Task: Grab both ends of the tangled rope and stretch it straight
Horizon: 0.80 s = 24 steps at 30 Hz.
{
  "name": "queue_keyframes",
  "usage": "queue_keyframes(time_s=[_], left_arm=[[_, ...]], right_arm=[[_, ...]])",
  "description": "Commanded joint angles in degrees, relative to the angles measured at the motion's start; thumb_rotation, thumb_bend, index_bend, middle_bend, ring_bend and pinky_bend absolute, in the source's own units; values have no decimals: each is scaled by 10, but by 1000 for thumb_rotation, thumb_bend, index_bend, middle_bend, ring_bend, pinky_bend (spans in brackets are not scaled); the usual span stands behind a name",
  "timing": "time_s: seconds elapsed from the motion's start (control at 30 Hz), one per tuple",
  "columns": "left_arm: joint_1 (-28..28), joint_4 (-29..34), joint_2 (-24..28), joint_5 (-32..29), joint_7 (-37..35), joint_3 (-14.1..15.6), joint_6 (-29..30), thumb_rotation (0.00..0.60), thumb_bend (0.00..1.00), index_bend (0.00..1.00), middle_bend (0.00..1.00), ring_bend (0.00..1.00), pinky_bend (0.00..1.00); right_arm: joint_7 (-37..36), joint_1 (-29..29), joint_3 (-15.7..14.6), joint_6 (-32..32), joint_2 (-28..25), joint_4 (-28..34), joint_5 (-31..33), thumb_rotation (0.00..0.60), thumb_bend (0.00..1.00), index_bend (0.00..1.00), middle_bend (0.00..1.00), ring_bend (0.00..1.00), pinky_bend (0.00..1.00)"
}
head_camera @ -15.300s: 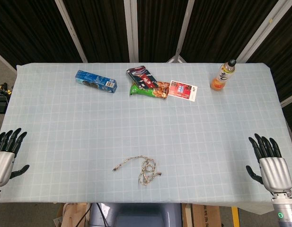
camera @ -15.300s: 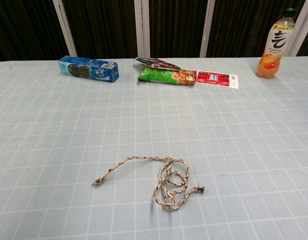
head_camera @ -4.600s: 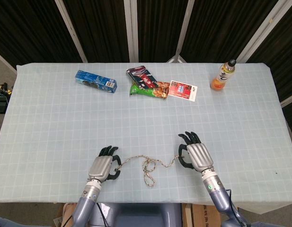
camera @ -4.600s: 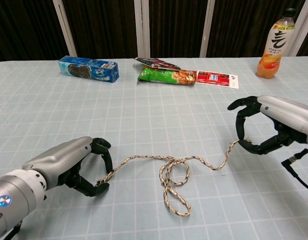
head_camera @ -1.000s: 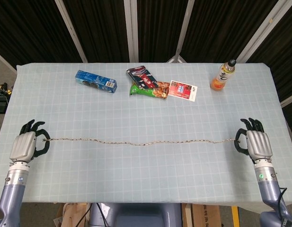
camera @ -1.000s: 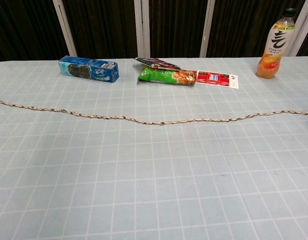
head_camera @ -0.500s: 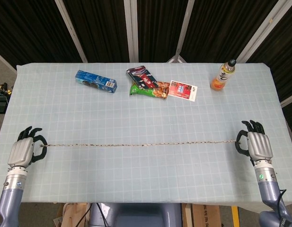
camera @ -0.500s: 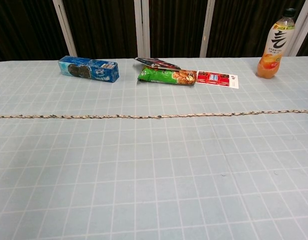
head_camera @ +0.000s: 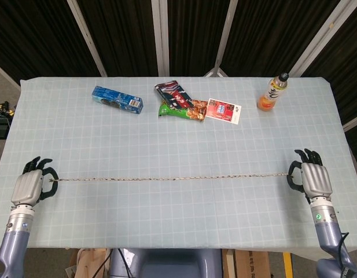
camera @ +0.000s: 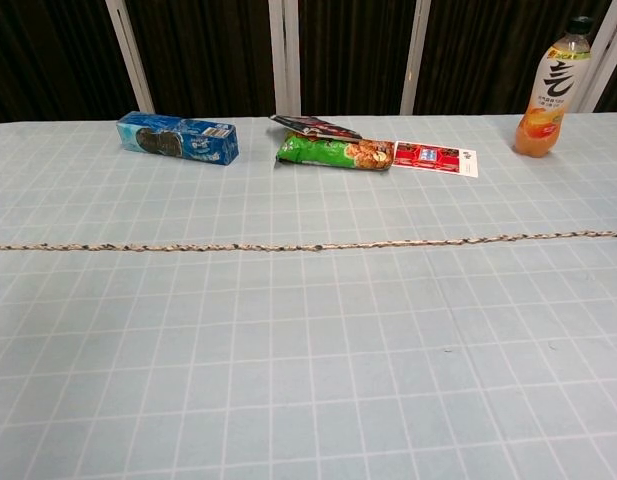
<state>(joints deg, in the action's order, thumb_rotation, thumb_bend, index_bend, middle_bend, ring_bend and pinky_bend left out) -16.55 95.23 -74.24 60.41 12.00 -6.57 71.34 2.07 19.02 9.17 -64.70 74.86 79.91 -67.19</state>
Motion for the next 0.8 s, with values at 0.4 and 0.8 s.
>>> queue_keyframes(time_s=[0.4,0.8], left_arm=[[0,9,11,-18,38,10,-14,600,451,416,49,0,0],[9,40,42,11,32,15,3,600,210,156,0,0,0]], right_arm=[[35,1,-15,19,-8,-1,2,600,482,379,92,0,0],[57,-8,-11,13,-38,49,25,600,485,0,0,0,0]])
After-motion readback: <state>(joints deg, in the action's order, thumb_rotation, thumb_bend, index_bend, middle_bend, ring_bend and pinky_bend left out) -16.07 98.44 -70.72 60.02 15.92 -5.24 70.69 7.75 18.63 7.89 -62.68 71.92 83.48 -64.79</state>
